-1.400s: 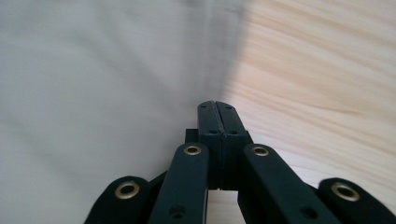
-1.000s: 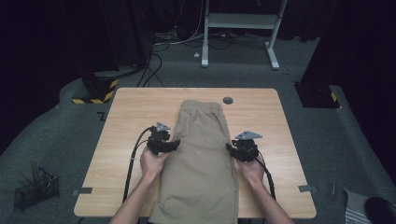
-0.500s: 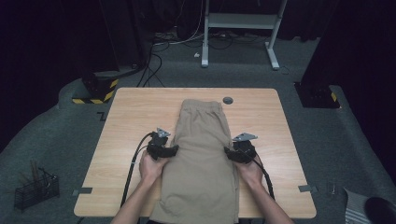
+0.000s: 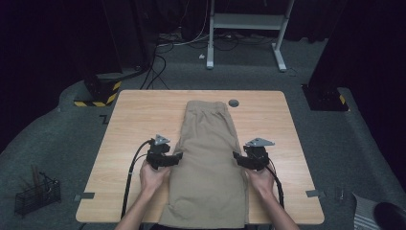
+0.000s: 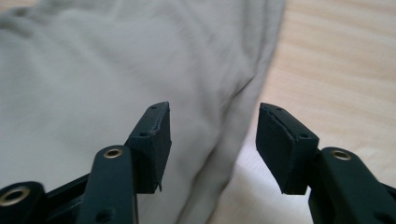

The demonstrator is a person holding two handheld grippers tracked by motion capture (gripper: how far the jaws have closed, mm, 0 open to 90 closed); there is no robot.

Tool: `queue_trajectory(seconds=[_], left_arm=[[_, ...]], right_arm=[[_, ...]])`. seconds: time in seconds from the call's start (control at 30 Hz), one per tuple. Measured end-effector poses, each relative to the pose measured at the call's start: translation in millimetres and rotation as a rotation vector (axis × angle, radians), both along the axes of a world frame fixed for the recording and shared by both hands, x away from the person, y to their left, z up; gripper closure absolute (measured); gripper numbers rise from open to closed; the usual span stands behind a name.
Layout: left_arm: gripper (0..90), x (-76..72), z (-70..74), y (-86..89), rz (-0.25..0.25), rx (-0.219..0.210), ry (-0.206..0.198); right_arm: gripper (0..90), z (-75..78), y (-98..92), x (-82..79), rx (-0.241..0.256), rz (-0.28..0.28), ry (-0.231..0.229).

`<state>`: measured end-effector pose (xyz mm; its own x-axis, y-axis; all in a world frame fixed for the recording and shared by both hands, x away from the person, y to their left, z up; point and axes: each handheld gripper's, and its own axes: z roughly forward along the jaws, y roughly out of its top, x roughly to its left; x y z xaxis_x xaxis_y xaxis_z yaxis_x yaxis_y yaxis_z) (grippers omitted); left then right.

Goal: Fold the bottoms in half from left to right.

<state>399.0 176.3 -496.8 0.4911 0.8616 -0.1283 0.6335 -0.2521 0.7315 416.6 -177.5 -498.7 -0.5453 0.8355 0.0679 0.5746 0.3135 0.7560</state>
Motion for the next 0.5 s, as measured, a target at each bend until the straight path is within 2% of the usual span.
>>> queue_trajectory(seconds=[0.1,0.2,0.27,0.37,0.5], left_arm=[[33.6,-14.3,-3.3,-3.9,-0.023,0.02,0.001],[33.5,-18.9,-11.1,-7.4,-0.03,0.052,0.019],[33.3,-16.8,-15.5,-8.2,-0.024,0.058,0.027],[32.7,-10.2,-20.0,-8.5,-0.009,0.065,0.033],[32.2,-1.9,-22.0,-11.3,0.005,0.087,0.003]], right_arm=[[42.6,-5.0,0.7,-13.5,-0.006,0.019,0.018],[41.7,-12.7,1.9,-18.6,-0.01,0.024,0.042],[41.3,-17.7,3.9,-18.3,-0.032,0.021,0.057],[41.4,-20.8,5.7,-15.6,-0.049,0.01,0.042],[41.2,-21.6,8.4,-12.6,-0.088,0.007,0.021]])
